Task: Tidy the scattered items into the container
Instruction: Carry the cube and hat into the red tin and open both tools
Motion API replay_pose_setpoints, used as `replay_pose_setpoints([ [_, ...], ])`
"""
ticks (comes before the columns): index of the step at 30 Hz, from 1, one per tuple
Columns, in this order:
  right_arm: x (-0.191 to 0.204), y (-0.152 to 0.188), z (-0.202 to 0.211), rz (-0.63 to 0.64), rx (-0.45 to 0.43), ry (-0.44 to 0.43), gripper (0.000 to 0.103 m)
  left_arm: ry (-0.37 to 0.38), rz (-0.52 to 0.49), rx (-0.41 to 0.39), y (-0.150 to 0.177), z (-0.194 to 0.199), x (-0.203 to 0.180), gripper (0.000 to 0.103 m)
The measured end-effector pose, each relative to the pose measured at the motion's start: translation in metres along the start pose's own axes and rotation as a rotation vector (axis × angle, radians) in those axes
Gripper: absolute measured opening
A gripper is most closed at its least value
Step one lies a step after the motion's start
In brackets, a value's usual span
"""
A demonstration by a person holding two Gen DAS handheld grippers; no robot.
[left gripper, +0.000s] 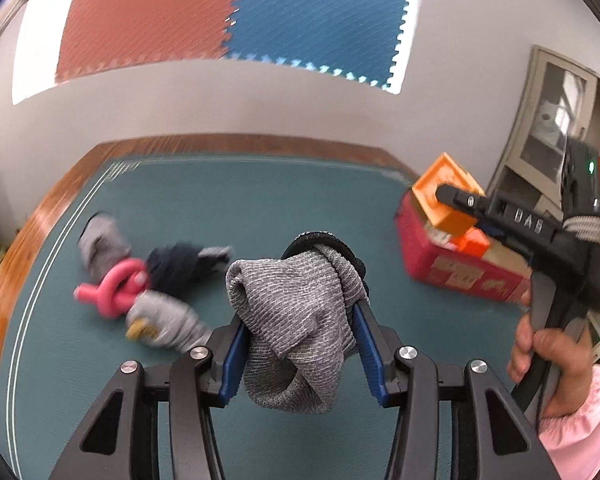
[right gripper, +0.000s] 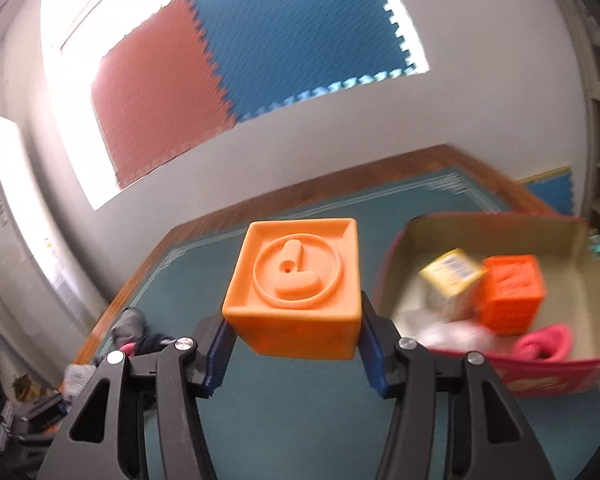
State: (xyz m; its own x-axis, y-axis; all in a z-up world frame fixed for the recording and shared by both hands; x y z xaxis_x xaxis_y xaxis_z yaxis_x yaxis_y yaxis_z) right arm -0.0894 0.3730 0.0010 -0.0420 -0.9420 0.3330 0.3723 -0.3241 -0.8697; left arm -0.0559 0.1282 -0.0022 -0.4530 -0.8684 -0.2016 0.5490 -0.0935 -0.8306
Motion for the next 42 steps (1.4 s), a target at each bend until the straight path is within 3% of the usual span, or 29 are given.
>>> replay_pose_setpoints([
  [11,-0.104,-0.029,0.04,-0.001,-0.094,0.241,0.059,0.117,-0.059,0.006,-0.04,-0.045,-0.087,0.051],
  [15,-0.135,-0.034,0.046,-0.037,-0.11,0.288,0.059,0.156,-0.081,0.021,-0.047,-0.065,-0.118,0.051],
  [28,-0.177,-0.026,0.048,-0.152,-0.084,0.366,0.062,0.232,-0.104,0.043,-0.07,-0.126,-0.195,0.051],
  [30,-0.179,-0.027,0.051,-0.156,-0.092,0.379,0.073,0.231,-0.096,0.052,-0.071,-0.136,-0.198,0.051],
  [33,-0.178,-0.028,0.054,-0.156,-0.106,0.379,0.073,0.217,-0.083,0.06,-0.071,-0.148,-0.2,0.06],
  [36,-0.176,-0.029,0.055,-0.152,-0.112,0.376,0.075,0.203,-0.062,0.054,-0.072,-0.154,-0.197,0.083],
  [42,-0.173,-0.03,0.053,-0.154,-0.118,0.352,0.075,0.22,-0.024,0.041,-0.072,-0.154,-0.19,0.085],
])
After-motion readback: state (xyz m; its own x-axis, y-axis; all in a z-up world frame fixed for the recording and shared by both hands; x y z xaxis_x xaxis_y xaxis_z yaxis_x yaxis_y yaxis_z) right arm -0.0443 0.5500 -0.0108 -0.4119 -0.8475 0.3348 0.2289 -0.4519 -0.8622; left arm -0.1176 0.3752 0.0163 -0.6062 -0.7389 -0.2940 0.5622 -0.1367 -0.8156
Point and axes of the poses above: each gripper's, at about its wrist camera, not at the fingertips, and z roughly against the way its jaws point, x to its left, y to its underside, the point moved 8 cm from there along -z, roughly the way its jaws point, and after that the axes turned 6 degrees about -x, right-handed, at the moved point
